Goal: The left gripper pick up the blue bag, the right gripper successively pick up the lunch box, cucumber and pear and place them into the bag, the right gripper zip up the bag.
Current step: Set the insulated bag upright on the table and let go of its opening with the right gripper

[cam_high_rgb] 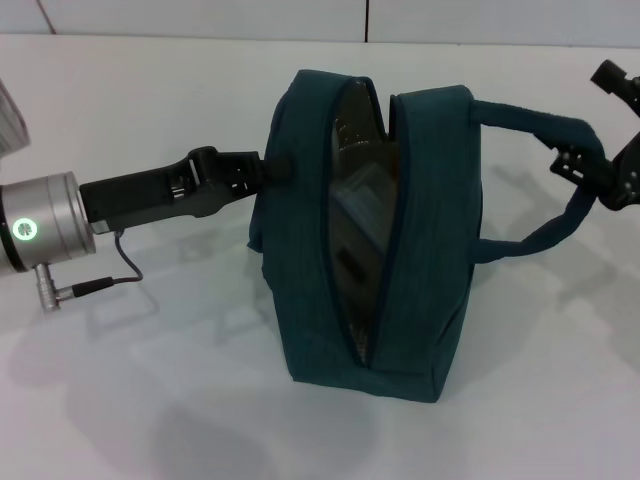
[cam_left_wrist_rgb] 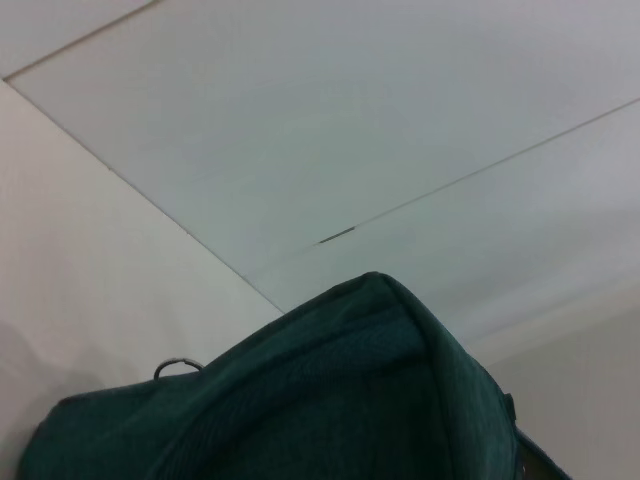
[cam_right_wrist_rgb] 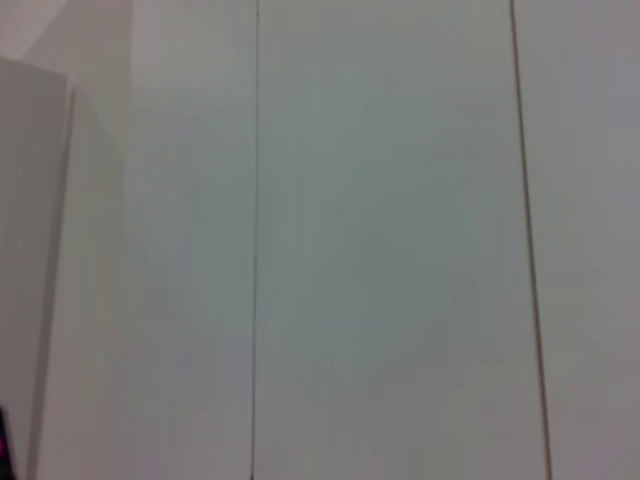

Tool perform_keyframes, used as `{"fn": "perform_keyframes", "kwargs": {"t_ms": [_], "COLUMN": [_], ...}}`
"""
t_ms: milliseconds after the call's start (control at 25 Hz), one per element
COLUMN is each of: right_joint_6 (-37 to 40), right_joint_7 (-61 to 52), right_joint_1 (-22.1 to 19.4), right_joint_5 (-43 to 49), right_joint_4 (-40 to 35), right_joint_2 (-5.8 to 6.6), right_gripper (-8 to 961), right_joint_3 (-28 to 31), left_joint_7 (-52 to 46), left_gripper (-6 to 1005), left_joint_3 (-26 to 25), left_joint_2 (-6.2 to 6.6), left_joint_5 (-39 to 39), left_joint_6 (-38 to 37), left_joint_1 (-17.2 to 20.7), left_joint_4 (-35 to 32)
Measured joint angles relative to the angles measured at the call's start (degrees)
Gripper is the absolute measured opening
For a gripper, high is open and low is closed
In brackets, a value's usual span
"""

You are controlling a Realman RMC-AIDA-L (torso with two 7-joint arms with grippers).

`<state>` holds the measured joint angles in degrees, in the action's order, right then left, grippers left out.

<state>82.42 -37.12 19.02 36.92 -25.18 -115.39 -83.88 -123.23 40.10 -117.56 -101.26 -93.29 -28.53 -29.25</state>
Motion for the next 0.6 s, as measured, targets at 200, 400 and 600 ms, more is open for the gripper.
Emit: {"fn": "perform_keyframes", "kwargs": {"t_ms": [200, 400, 600], "right_joint_6": [-0.04, -0.06, 0.02], "right_joint_7": [-0.15, -0.15, -1.07], "right_joint_1": [0.12, 0.57, 0.57], "right_joint_5": [0.59, 0.66, 0.71], "right_joint_4": [0.53, 1.53, 1.67], "right_joint_2": [-0.01, -0.04, -0.02], "right_gripper": [886, 886, 885], "right_joint_3": [-0.05, -0.04, -0.14], "left_joint_7": [-0.04, 0.06, 0.11], "left_gripper": [71, 71, 71], "left_joint_3": [0.07, 0.00, 0.64], "left_joint_2": [-0.24, -0.27, -0.10], "left_joint_5": [0.03, 0.06, -1.49], "left_joint_6": [-0.17, -0.18, -0.16], "left_joint_1": [0.13, 0.15, -1.25], "left_joint_4": [0.88, 1.26, 1.30]}}
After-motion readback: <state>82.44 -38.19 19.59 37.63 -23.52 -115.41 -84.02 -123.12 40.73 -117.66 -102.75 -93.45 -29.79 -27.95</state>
